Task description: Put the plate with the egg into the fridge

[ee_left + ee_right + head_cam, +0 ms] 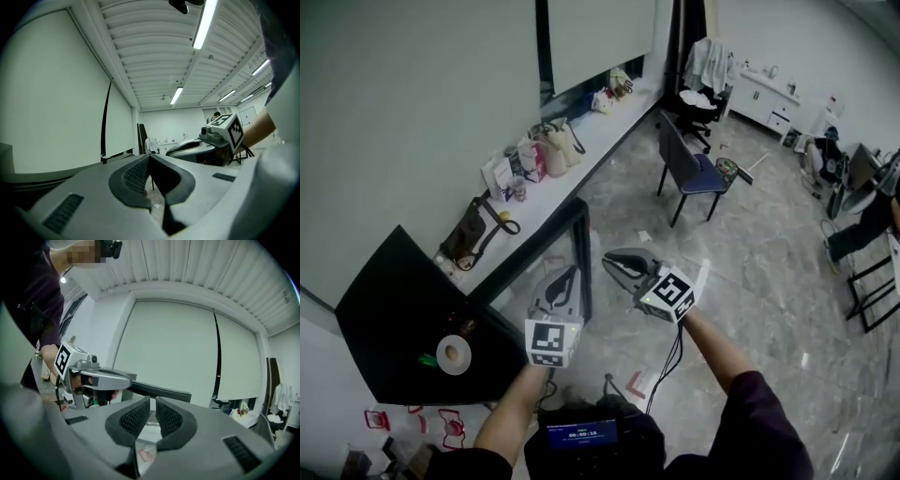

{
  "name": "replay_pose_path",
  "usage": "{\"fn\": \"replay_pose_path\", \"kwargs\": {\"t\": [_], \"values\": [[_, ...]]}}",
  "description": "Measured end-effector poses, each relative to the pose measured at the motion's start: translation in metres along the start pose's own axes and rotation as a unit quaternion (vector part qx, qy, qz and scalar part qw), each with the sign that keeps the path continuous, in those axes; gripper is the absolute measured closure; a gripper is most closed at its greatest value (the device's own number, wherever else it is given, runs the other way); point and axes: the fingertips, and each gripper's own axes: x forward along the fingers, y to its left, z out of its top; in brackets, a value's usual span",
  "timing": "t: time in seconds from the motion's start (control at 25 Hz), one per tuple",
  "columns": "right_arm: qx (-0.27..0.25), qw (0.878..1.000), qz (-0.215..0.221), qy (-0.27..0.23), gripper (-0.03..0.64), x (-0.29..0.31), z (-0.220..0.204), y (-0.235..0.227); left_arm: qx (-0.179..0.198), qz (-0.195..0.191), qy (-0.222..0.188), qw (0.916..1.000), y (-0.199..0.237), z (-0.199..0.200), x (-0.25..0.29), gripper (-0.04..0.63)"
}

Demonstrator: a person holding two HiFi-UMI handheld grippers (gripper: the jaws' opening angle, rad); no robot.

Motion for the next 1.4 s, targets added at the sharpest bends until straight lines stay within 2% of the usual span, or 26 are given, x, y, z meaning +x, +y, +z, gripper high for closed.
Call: {"fn": "replay_pose_path", "kwargs": {"t": [0.28, 0.44, 0.52, 0.6, 0.72, 0.88, 1.0, 1.12, 1.24, 1.4], "values": [[0.003, 0.994, 0.092, 0.056, 0.48, 0.041, -0.033, -0.056, -0.005, 0.042, 0.023, 0.9988, 0.016, -0.017, 0.051, 0.586], [0.002, 0.985, 0.163, 0.06, 0.402, 0.066, -0.041, -0.086, -0.004, 0.069, 0.033, 0.9971, 0.023, -0.024, 0.08, 0.586], [-0.008, 0.976, 0.209, 0.064, 0.356, 0.078, -0.039, -0.095, 0.0, 0.081, 0.039, 0.9959, 0.023, -0.026, 0.091, 0.586], [-0.041, 0.963, 0.256, 0.075, 0.325, 0.092, -0.033, -0.1, 0.003, 0.099, 0.041, 0.9942, 0.028, -0.028, 0.098, 0.586], [-0.087, 0.94, 0.312, 0.104, 0.322, 0.115, -0.035, -0.108, -0.002, 0.125, 0.042, 0.9913, 0.036, -0.029, 0.106, 0.586], [-0.105, 0.916, 0.369, 0.12, 0.322, 0.138, -0.04, -0.102, -0.005, 0.149, 0.061, 0.9869, 0.041, -0.036, 0.107, 0.586], [-0.121, 0.902, 0.396, 0.12, 0.325, 0.145, -0.043, -0.094, -0.012, 0.162, 0.075, 0.9839, 0.043, -0.041, 0.106, 0.586], [-0.13, 0.897, 0.406, 0.113, 0.356, 0.146, -0.042, -0.092, -0.024, 0.172, 0.084, 0.9812, 0.042, -0.042, 0.103, 0.586], [-0.131, 0.899, 0.403, 0.107, 0.362, 0.146, -0.042, -0.091, -0.025, 0.178, 0.085, 0.9799, 0.04, -0.043, 0.101, 0.586], [-0.126, 0.909, 0.383, 0.103, 0.362, 0.138, -0.041, -0.091, -0.023, 0.176, 0.083, 0.9806, 0.035, -0.039, 0.094, 0.586]]}}
